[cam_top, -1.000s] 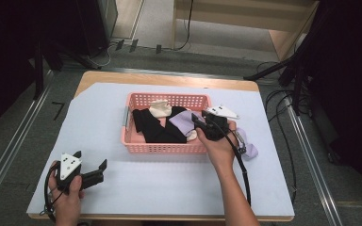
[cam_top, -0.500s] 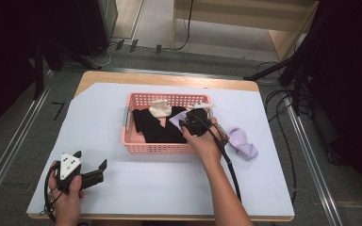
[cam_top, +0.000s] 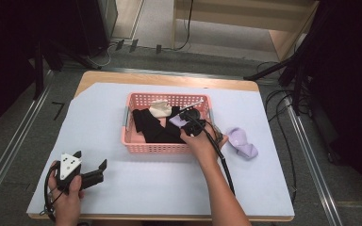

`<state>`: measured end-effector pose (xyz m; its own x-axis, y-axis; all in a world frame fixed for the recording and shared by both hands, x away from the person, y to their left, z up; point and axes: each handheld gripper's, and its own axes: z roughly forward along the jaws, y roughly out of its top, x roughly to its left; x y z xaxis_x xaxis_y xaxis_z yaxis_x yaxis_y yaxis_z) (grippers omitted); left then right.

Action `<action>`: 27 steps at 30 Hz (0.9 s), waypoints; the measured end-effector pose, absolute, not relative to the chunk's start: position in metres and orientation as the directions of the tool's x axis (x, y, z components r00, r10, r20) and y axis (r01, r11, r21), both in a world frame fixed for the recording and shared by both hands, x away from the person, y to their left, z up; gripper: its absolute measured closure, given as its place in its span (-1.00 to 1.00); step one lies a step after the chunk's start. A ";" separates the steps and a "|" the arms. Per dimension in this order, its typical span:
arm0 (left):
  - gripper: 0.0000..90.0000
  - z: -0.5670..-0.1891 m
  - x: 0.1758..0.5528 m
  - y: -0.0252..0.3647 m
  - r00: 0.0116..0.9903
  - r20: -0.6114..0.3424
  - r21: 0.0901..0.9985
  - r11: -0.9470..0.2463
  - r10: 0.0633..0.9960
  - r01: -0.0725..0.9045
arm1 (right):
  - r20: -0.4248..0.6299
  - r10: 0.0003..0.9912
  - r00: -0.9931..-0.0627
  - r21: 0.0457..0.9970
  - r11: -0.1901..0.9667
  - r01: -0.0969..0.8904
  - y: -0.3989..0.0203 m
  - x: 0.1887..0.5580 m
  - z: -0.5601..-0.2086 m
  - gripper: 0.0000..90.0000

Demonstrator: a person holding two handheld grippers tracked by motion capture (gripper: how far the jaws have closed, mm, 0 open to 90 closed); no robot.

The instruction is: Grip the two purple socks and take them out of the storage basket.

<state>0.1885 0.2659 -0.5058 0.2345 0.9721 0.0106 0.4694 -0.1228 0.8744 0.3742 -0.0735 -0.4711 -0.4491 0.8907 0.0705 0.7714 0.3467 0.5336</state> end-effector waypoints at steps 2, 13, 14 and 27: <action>-0.82 -0.506 0.189 0.266 0.235 0.010 0.875 -0.123 0.972 0.469 | 0.094 0.888 -0.450 0.571 0.322 0.755 -0.077 0.372 -0.470 0.96; -0.82 -0.506 0.189 0.266 0.237 0.014 0.874 -0.127 0.971 0.468 | 0.122 0.883 -0.454 0.805 0.179 0.565 -0.090 0.351 -0.446 0.97; -0.82 -0.506 0.189 0.266 0.237 0.015 0.874 -0.127 0.972 0.469 | 0.122 0.883 -0.454 0.805 0.179 0.565 -0.090 0.351 -0.446 0.97; -0.82 -0.506 0.189 0.266 0.238 0.015 0.874 -0.128 0.971 0.468 | 0.040 0.880 -0.473 0.983 0.050 0.177 -0.109 0.330 -0.413 0.97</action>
<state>0.1885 0.2657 -0.5059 0.2378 0.9712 0.0154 0.4680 -0.1285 0.8743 0.3301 -0.1089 -0.4132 -0.4734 0.8799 0.0403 0.1766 0.0501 0.9830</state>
